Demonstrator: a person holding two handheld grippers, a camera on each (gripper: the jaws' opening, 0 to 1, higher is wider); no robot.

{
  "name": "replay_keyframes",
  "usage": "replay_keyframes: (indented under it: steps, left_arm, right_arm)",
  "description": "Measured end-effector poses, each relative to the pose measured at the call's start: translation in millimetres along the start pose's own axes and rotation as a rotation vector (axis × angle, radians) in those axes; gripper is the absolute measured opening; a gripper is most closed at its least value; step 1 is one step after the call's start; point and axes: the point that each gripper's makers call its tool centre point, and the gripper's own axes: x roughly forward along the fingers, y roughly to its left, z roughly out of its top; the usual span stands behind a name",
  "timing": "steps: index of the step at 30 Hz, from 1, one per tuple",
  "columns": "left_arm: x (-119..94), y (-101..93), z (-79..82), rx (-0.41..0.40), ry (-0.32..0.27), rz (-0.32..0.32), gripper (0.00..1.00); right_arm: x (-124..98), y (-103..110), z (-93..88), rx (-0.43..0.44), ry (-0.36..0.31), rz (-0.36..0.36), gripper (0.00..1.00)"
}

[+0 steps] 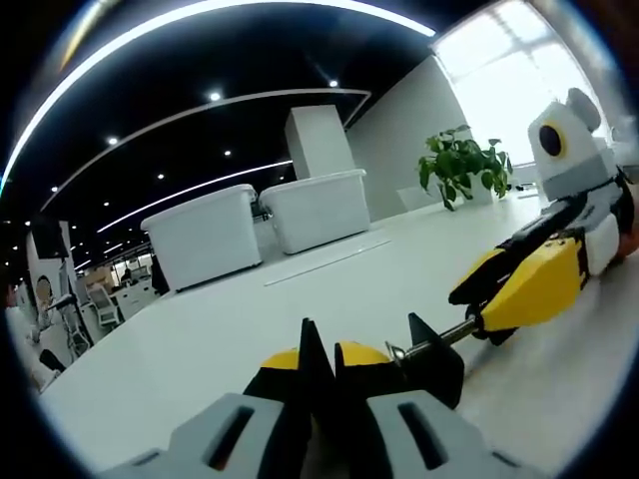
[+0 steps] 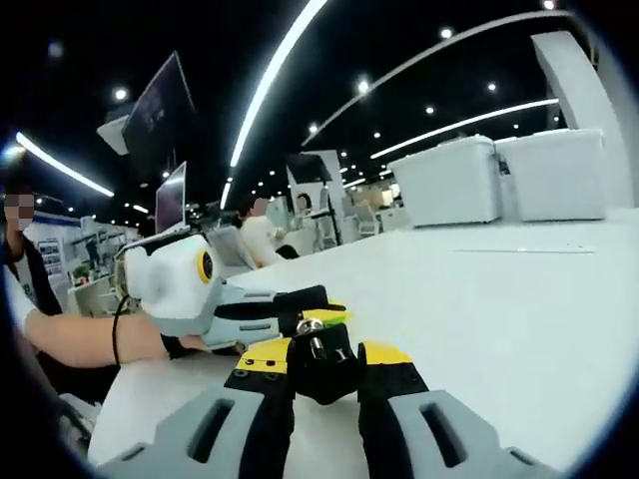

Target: Clamp the fixed fixture on the desktop, loosen the retaining clip, secure it to the edge of the desk, and tighten the retaining clip.

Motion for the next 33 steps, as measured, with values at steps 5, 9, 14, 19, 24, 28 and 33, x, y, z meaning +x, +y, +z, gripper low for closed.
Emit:
replay_keyframes:
  steps: [5,9,14,19,24,28,33]
  left_arm:
    - [0,-0.1,0.0,0.0,0.0,0.0,0.09]
    - [-1,-0.6,0.1,0.0,-0.001,-0.001,0.09]
    - [-1,-0.4,0.1,-0.001,0.0,0.0,0.09]
    - [-1,-0.4,0.1,-0.001,0.0,0.002,0.1]
    - [-2,-0.2,0.0,-0.001,0.0,0.003,0.1]
    - [-2,0.1,-0.1,-0.002,0.0,0.005,0.1]
    - [-1,0.8,-0.2,0.0,0.0,0.006,0.1]
  right_arm:
    - [-1,6,2.5,-0.273,-0.022,-0.029,0.24]
    - [-1,10,2.2,-0.396,-0.016,-0.052,0.24]
    - [1,15,1.4,-0.635,0.014,-0.092,0.24]
    - [3,18,-0.8,-0.805,0.047,-0.123,0.24]
    - [5,19,-2.7,-0.877,0.061,-0.14,0.24]
    - [5,18,-2.7,-0.904,0.065,-0.147,0.24]
    - [2,21,-4.6,-0.88,0.067,-0.148,0.25]
